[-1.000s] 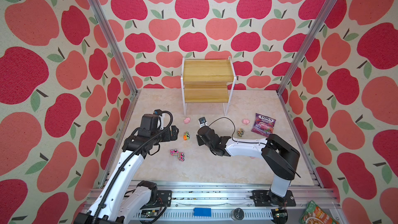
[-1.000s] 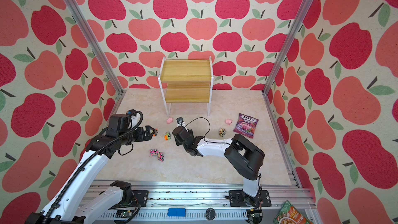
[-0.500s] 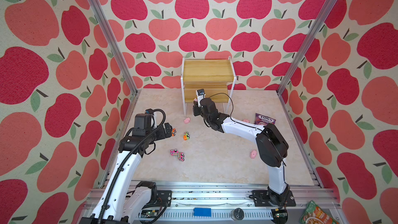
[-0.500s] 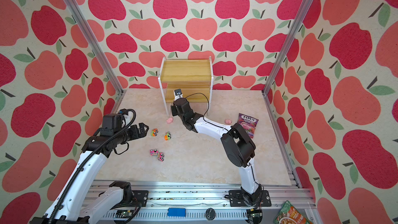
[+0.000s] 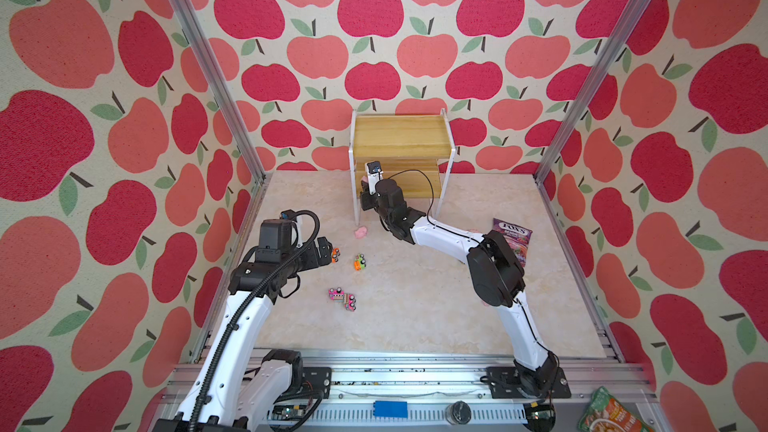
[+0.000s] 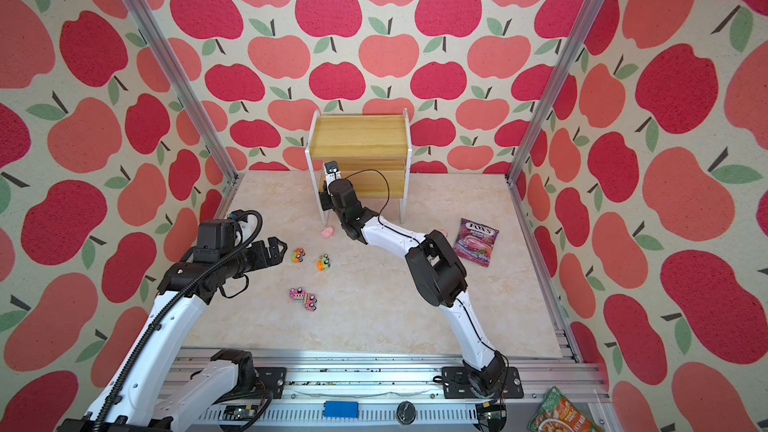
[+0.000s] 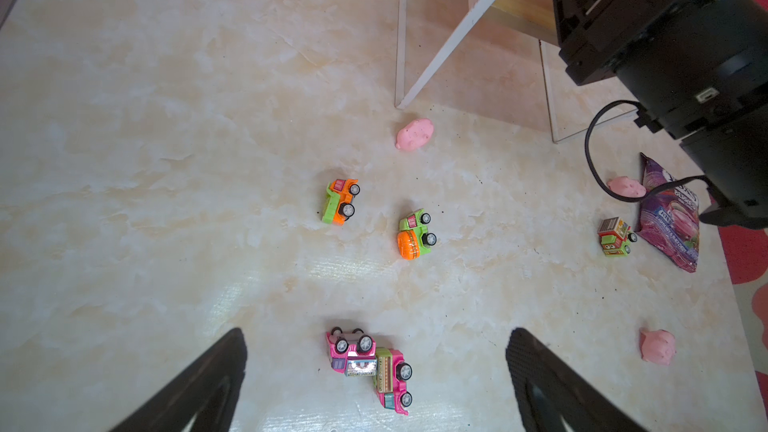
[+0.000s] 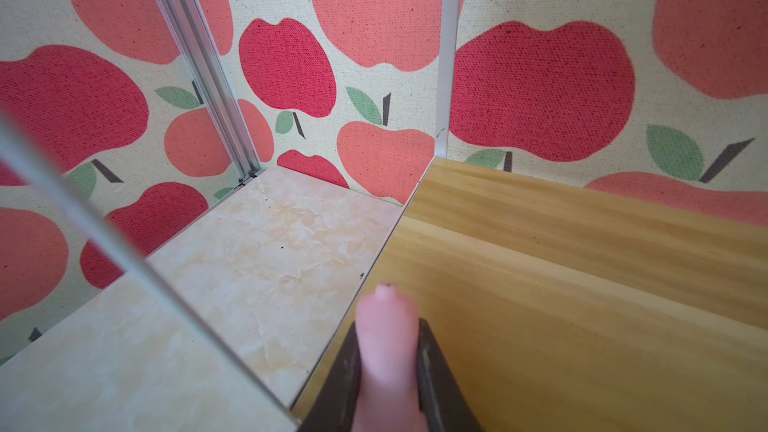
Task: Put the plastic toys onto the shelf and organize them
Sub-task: 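Lower the pink pig onto the lower shelf board and open the right gripper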
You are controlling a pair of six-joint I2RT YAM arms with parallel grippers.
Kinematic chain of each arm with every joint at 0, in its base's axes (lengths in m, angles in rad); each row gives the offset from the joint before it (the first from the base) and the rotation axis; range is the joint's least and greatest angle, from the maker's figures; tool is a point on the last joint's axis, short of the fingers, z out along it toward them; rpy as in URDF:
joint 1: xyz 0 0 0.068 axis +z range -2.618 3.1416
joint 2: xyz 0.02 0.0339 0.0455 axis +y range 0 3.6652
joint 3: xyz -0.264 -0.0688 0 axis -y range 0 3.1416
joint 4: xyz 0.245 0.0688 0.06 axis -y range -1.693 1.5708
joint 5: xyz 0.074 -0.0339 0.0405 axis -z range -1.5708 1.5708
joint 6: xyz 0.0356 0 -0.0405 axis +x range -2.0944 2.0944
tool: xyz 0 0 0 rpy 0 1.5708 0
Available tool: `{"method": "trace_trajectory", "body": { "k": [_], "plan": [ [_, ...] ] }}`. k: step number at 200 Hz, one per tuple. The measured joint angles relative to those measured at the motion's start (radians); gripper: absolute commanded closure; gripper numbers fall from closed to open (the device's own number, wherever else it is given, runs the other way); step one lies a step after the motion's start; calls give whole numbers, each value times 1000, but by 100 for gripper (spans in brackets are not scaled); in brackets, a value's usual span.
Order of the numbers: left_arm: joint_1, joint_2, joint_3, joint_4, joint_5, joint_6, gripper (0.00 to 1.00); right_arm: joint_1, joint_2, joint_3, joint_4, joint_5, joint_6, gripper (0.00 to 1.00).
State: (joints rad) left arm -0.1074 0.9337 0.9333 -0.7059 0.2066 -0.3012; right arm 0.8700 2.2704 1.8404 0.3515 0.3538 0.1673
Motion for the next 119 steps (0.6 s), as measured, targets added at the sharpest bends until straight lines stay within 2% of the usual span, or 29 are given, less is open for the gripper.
{"method": "trace_trajectory", "body": {
  "k": [57, 119],
  "plan": [
    [-6, 0, 0, 0, 0, 0, 0, 0, 75, 89, 18, 25, -11, 76],
    [-6, 0, 0, 0, 0, 0, 0, -1, 108, 112, 16, 75, -11, 73]
  ]
}}
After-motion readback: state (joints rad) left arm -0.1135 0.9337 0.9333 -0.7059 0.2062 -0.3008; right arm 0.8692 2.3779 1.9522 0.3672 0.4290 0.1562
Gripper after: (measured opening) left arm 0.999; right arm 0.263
